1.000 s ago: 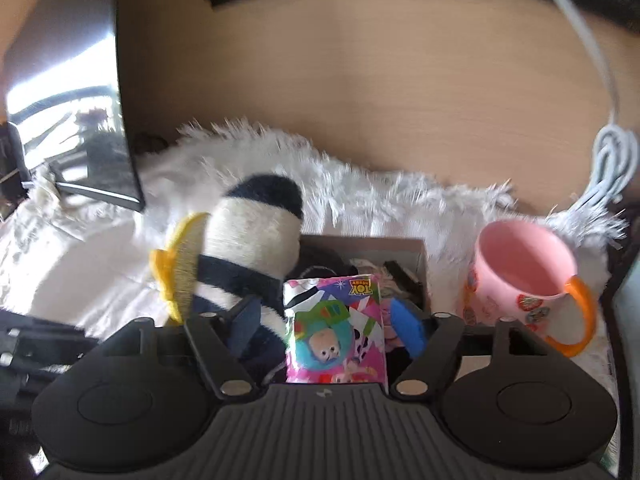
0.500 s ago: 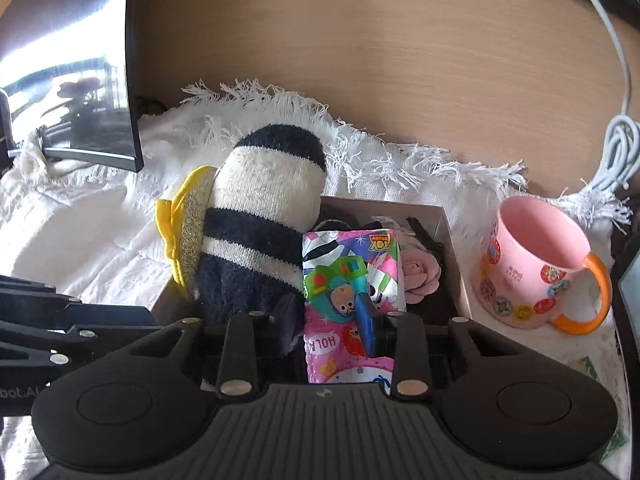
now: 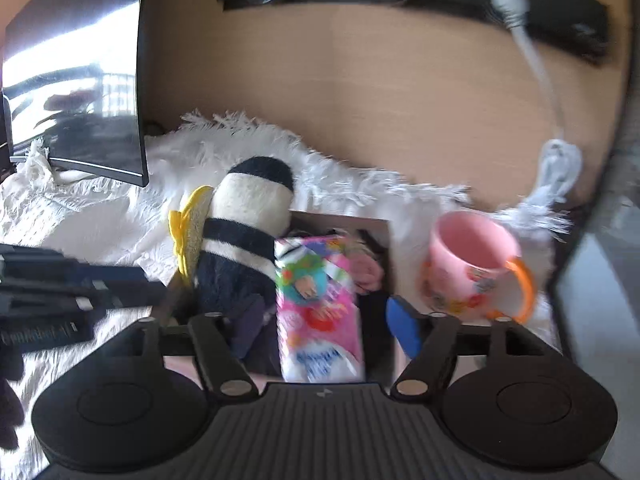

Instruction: Organize soft objects

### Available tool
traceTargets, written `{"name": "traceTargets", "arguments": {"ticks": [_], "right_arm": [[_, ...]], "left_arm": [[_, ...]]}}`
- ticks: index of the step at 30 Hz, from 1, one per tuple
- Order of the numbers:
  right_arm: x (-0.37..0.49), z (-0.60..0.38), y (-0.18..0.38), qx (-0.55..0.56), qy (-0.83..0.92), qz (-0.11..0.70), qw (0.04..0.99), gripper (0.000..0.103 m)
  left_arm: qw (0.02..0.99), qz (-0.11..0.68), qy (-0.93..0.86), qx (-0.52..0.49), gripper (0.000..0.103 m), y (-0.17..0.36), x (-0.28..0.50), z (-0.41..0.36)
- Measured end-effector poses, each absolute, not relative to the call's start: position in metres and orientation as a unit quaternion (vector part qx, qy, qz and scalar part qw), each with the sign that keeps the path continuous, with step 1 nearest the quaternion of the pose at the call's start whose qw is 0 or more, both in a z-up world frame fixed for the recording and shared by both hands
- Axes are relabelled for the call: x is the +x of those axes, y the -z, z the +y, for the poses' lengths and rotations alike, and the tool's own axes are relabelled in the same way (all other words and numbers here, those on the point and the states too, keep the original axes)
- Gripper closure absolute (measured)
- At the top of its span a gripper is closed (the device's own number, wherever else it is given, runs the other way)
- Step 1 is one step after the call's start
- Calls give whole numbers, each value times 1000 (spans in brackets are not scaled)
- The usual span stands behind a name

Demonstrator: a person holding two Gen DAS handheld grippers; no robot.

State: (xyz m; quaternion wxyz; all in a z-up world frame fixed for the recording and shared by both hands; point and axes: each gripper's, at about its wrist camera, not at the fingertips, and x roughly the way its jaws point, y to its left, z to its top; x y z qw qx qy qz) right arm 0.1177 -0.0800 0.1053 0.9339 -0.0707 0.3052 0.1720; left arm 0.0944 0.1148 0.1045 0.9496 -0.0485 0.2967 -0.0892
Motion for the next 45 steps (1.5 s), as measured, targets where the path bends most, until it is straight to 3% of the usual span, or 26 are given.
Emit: {"name": "traceTargets", "arguments": {"ticks": [10,16,23,45], "right_arm": [[44,-143,-42,-84,-156,357,917,26],[49,-149,-11,-70,-136,377,913,25],[63,-156,2,-50,-105,369,922,0],[58,-164,6,-37,-114,336,934,0]], "left_arm": [[942,327,37,-67,76,-55,16,55],[941,336,25,-39,75,-20,17,22],[945,325,-4,-20,74,-4,18,6],[948,317,-31,-2,74,-1,20,-5]]}}
